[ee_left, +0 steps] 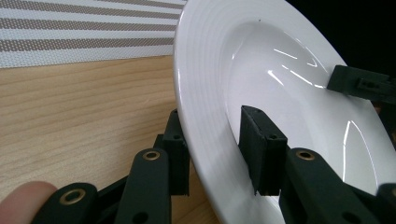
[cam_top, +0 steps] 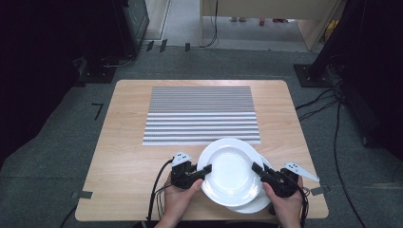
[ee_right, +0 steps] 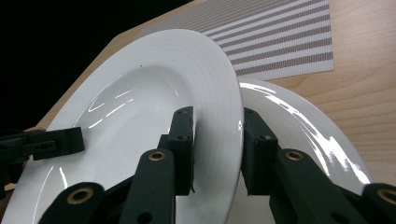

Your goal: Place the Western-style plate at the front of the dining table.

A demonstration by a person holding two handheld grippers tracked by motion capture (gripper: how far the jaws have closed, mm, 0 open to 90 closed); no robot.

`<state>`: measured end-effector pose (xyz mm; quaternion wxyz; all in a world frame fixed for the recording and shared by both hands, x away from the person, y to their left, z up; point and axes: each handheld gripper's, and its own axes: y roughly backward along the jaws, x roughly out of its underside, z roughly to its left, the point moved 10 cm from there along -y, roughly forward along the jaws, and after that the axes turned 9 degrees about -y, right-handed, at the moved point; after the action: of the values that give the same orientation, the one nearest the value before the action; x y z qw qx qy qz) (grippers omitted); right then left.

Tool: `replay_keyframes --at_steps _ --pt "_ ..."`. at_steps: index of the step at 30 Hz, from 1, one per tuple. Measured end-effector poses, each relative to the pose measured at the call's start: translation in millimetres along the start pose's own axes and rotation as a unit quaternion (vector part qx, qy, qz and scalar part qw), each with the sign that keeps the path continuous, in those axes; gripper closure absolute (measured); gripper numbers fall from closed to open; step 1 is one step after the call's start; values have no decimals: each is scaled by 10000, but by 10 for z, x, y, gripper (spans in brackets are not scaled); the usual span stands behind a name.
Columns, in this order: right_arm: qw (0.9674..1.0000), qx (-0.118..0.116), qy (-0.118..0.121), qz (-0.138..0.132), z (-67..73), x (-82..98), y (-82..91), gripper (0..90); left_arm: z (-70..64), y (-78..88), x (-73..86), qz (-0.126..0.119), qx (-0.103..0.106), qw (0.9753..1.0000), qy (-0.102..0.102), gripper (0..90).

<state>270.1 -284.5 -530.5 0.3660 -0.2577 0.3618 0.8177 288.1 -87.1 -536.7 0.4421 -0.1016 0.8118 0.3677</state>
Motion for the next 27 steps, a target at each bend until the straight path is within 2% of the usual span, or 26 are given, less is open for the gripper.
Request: replay_keyframes --at_steps 5,9,13,19,21,27 --pt "9997 154 132 -141 16 2 10 698 -21 14 -10 -42 110 9999 113 676" --pt "9994 212 121 -229 30 -5 12 695 -46 27 -22 -40 213 9997 128 712" --pt "9994 234 107 -222 54 -2 -7 695 -23 37 -29 -30 209 9996 204 719" --pt "9996 193 126 -191 114 -23 -39 695 1 82 -82 -80 254 9994 202 739" --pt "9997 156 56 -171 137 -43 -46 694 1 105 -116 -111 251 9995 157 744" --pt "9995 48 209 -213 257 -141 -109 693 69 191 -240 -245 222 9994 127 755"
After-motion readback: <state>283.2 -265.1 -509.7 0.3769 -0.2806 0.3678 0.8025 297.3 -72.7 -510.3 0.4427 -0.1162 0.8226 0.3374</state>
